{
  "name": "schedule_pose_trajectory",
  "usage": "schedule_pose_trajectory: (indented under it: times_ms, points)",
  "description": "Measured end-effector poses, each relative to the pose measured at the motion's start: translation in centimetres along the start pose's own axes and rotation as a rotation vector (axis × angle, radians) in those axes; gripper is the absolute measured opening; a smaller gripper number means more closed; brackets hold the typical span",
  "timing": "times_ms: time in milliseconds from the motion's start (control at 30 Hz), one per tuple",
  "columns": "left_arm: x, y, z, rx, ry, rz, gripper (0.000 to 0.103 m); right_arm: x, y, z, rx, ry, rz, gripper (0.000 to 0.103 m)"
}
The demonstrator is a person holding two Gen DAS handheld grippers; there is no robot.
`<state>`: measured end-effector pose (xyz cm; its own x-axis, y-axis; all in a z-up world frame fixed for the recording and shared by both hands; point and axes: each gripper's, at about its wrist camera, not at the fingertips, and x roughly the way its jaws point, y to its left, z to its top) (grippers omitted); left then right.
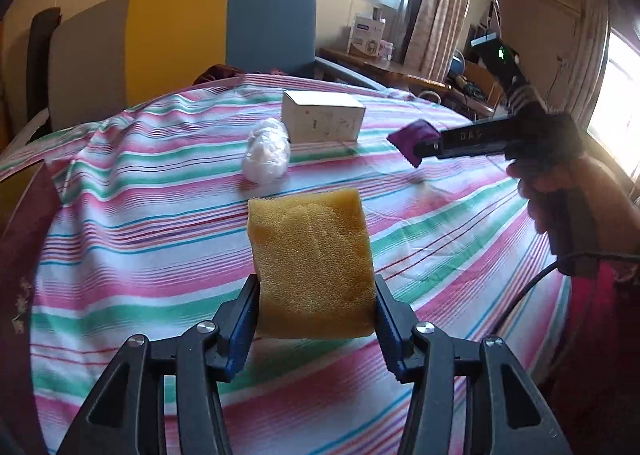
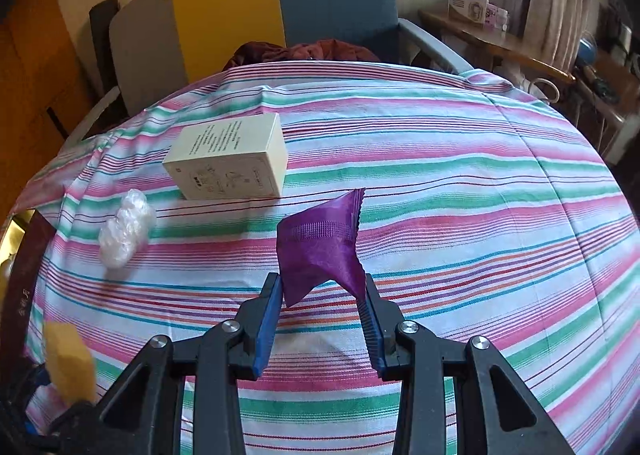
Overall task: Organize objects
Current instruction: 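Carry the sponge into the gold tray and open the left gripper while the right carries the purple packet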
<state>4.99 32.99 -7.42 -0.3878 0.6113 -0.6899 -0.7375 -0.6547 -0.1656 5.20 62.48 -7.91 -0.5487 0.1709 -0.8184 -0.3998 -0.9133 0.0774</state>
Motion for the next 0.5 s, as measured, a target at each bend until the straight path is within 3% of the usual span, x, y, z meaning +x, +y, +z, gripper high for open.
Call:
schedule_pose_trajectory:
  times_ms: [500]
  points:
    - [-8.2,6.8,0.2,-0.174,-0.111,0.005,0.053,0.4,1.5,-0.6,-0.101,0.001,-0.085,0.038]
